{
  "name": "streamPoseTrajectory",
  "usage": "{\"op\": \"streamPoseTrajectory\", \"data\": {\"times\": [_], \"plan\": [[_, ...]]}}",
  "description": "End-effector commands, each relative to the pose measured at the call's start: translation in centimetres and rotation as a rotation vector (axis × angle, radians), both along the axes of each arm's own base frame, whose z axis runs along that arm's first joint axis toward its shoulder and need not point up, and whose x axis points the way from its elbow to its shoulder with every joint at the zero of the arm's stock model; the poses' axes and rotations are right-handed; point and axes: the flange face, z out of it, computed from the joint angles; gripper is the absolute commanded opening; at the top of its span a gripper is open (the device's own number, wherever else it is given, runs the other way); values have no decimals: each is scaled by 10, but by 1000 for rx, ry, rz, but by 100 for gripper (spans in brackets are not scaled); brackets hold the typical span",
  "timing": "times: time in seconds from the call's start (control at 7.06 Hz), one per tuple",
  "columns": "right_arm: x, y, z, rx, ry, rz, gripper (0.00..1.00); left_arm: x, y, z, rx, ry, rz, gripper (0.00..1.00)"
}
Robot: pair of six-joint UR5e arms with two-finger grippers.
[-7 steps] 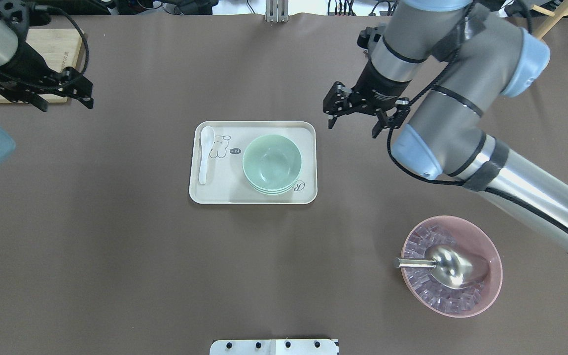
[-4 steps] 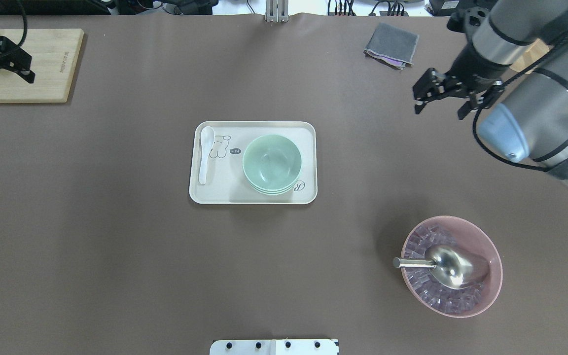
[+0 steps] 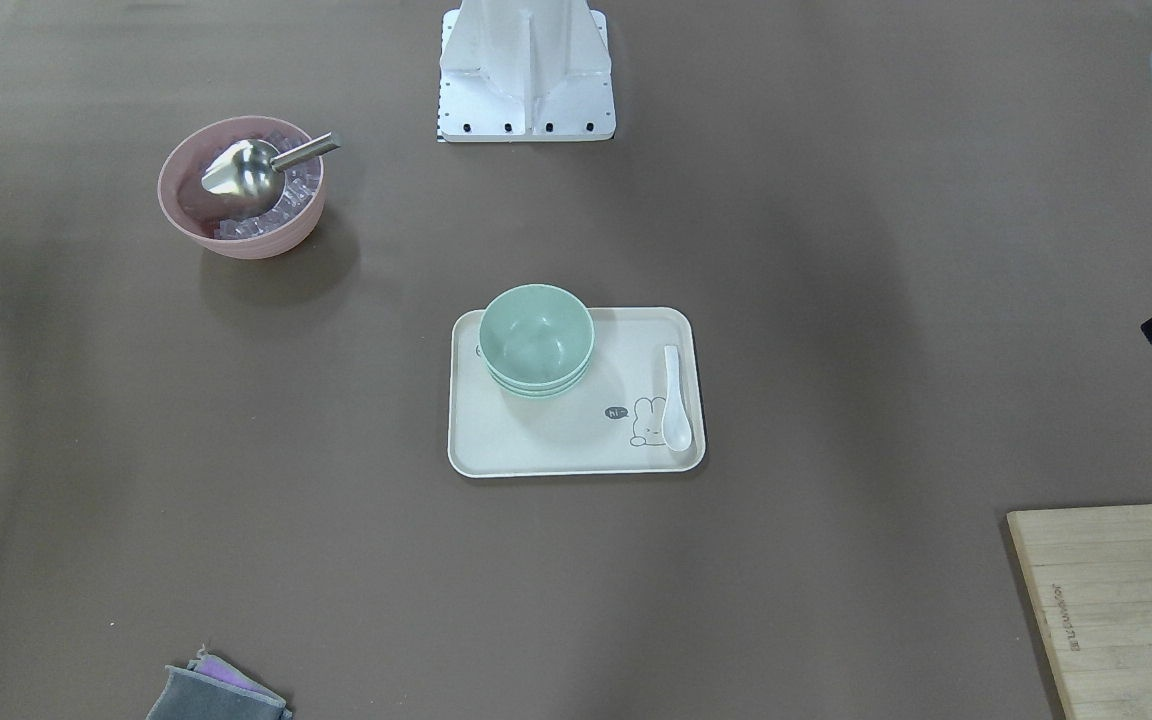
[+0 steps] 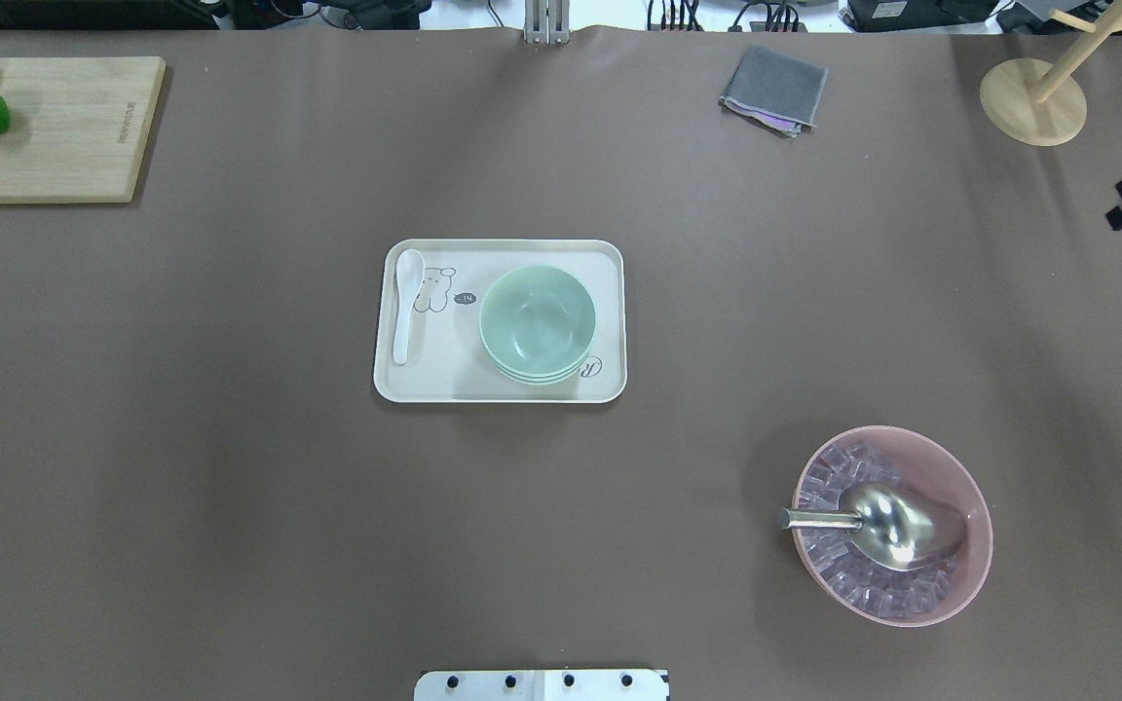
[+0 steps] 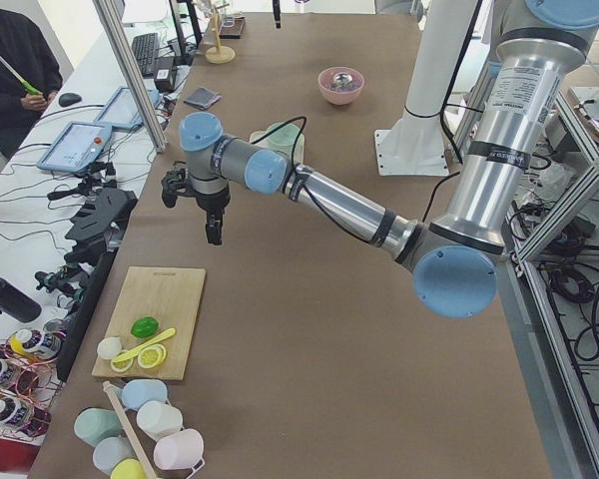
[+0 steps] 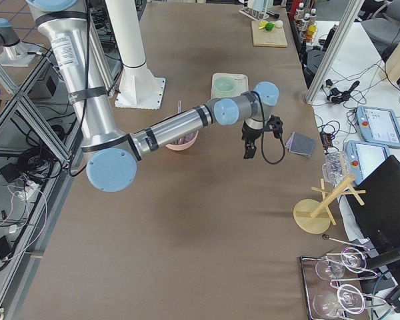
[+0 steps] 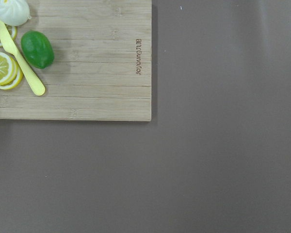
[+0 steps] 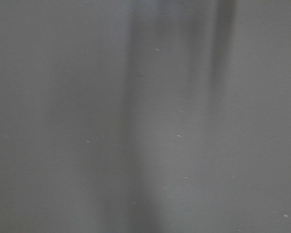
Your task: Stack green bowls together
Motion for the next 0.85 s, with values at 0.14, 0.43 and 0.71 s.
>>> {"op": "streamPoseTrajectory", "data": {"times": [0.14, 0.43, 0.71], "plan": [[91, 75, 96, -94, 26, 71, 100, -47, 29, 71, -27, -6, 17, 98], [120, 92, 112, -79, 53, 78, 100, -55, 53, 107, 0, -14, 27, 98], [124, 86, 103, -78, 48, 96, 100, -111, 77, 156, 43, -33, 39, 98]]}}
